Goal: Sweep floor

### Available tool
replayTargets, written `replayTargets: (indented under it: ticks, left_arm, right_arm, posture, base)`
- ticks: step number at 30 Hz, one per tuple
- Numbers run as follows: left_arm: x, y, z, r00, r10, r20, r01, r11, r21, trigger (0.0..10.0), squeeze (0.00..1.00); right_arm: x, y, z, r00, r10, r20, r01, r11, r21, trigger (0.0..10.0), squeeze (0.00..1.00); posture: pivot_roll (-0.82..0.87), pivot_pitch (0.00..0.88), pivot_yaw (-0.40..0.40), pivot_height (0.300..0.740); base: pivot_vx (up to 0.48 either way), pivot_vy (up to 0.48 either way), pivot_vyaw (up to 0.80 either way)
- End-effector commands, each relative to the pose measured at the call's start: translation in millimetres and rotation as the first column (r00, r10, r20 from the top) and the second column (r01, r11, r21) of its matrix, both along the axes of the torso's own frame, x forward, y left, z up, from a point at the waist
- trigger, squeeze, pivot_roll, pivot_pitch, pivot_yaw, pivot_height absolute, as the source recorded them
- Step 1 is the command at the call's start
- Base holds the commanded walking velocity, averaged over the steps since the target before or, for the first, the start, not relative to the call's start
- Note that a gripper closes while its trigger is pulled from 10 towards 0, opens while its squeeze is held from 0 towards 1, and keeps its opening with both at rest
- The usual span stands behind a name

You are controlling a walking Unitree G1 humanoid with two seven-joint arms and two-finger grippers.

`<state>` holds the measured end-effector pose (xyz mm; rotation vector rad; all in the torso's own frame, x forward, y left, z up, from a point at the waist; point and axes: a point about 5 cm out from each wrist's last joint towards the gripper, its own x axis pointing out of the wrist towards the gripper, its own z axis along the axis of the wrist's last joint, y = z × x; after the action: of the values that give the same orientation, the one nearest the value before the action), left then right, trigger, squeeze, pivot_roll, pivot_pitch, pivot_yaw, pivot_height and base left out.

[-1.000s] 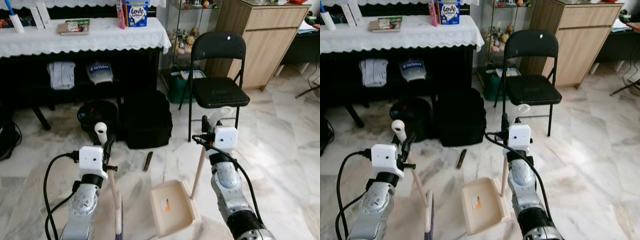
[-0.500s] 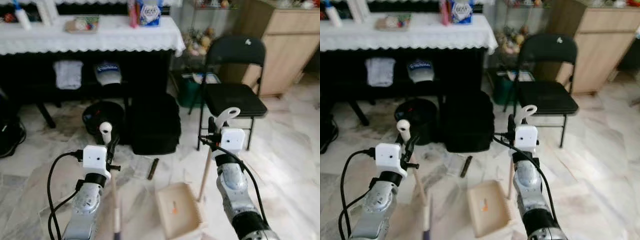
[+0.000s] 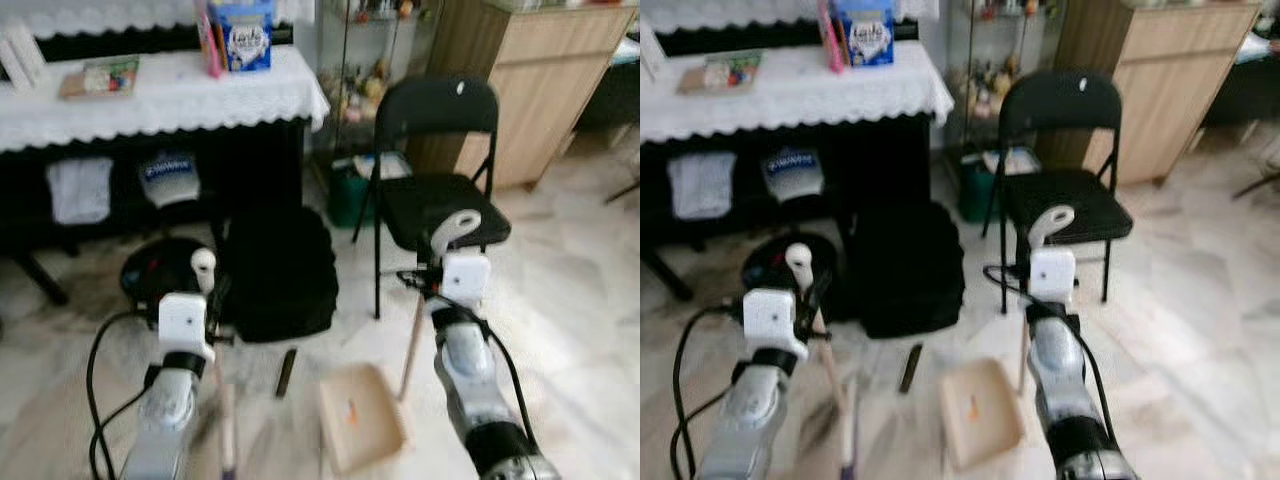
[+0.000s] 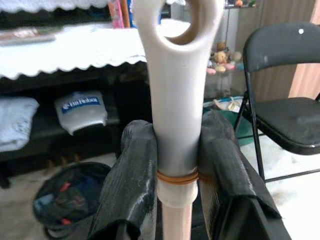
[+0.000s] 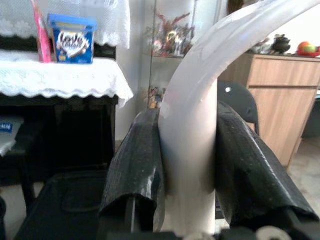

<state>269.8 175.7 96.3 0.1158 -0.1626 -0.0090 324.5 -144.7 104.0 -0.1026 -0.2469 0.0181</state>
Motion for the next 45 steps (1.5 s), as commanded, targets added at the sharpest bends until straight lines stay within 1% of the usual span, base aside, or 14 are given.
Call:
replayTargets:
  ticks: [1,24,29,34,41,45]
  left_arm:
    - [3.0,0.9,10.7,0.999,-0.002,0.048,0.002,1.0,0.012,10.0,0.0]
    - [2.6,-0.1,9.8,0.999,-0.015,0.046,0.015,1.0,0.015,10.0,0.0]
    - [2.1,-0.4,9.4,0.999,-0.021,0.046,0.02,1.0,0.014,10.0,0.0]
    - [1.5,4.5,8.3,0.999,-0.008,0.038,0.008,1.0,0.009,10.0,0.0]
    - [1.2,4.7,7.5,0.999,-0.004,0.034,0.003,1.0,0.006,10.0,0.0]
    - [1.4,4.7,7.6,0.999,-0.002,0.034,0.002,1.0,0.004,10.0,0.0]
  right_arm:
    - [3.6,6.7,12.4,0.998,0.017,0.053,-0.018,1.0,0.024,10.0,0.0]
    - [3.3,9.2,11.4,0.998,0.025,0.052,-0.026,0.999,0.021,10.0,0.0]
    - [3.0,9.1,10.9,0.998,0.024,0.049,-0.025,0.999,0.02,10.0,0.0]
    - [1.9,9.7,8.6,0.999,0.027,0.041,-0.028,0.999,0.021,10.0,0.0]
    - [1.6,9.9,8.0,0.999,0.029,0.037,-0.03,0.999,0.02,10.0,0.0]
    - [1.9,9.8,8.3,0.999,0.028,0.037,-0.029,0.999,0.02,10.0,0.0]
  posture:
    - [0.01,0.046,-0.03,0.74]
    - [0.01,0.025,-0.023,0.74]
    - [0.01,0.031,-0.022,0.74]
    - [0.01,0.043,-0.023,0.74]
    - [0.01,0.051,-0.025,0.74]
    - [0.01,0.053,-0.026,0.74]
  base:
    - [0.45,0.0,0.0]
    - [0.432,0.0,0.0]
    - [0.0,0.0,0.0]
    - [0.0,0.0,0.0]
    - [0.0,0.0,0.0]
    - [-0.365,0.0,0.0]
